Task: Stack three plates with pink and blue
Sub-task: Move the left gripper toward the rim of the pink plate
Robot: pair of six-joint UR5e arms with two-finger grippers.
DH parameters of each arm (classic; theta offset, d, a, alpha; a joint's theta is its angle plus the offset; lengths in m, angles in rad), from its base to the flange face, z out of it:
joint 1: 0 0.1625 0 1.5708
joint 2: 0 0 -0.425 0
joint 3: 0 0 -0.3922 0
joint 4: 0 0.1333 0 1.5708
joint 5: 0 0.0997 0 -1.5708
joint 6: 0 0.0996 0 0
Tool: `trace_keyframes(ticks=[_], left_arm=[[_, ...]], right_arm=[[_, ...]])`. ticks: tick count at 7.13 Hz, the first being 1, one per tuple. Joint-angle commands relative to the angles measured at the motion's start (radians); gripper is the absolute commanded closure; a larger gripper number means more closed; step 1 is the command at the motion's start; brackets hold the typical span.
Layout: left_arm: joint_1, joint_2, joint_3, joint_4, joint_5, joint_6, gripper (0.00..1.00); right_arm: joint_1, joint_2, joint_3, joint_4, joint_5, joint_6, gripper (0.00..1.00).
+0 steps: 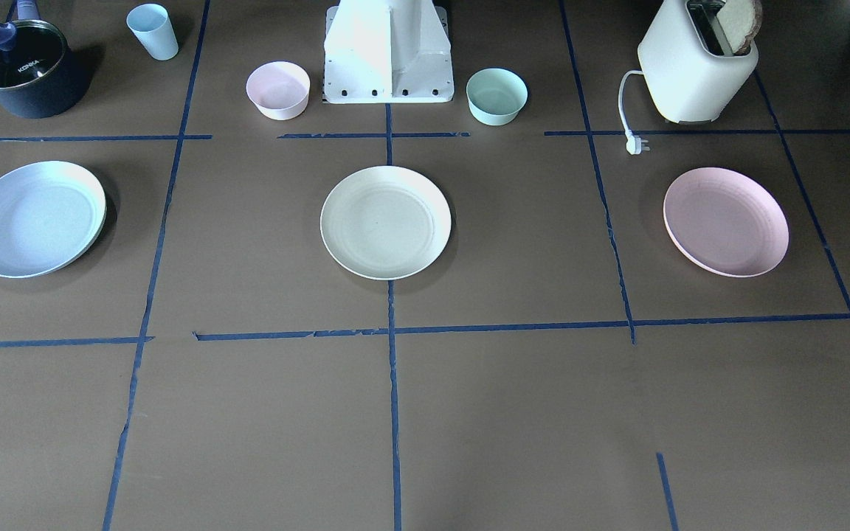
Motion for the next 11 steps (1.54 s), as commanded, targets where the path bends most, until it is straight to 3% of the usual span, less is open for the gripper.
trace_keyframes(ticks=[1, 2, 4, 6, 9, 11], left_arm=[[0.157, 0.002, 0.182, -0.418, 0.065, -0.363, 0.00], [0.246, -0.001, 0.197, -0.494, 0.138, -0.514, 0.00], [0.330, -0.006, 0.201, -0.497, 0.210, -0.549, 0.00], [0.331, -0.006, 0.215, -0.498, 0.208, -0.543, 0.45], [0.342, -0.006, 0.215, -0.498, 0.198, -0.541, 0.44], [0.342, -0.004, 0.215, -0.498, 0.196, -0.543, 0.56]], right_arm=[[-0.002, 0.000, -0.003, 0.000, 0.002, 0.000, 0.00], [-0.002, 0.000, -0.003, 0.000, 0.000, 0.000, 0.00], [-0.002, -0.001, -0.004, 0.000, 0.000, -0.002, 0.00], [-0.004, -0.001, -0.010, 0.000, 0.000, -0.003, 0.00], [-0.004, -0.001, -0.013, 0.000, -0.001, -0.006, 0.00], [-0.004, -0.003, -0.013, 0.000, -0.003, -0.006, 0.00]])
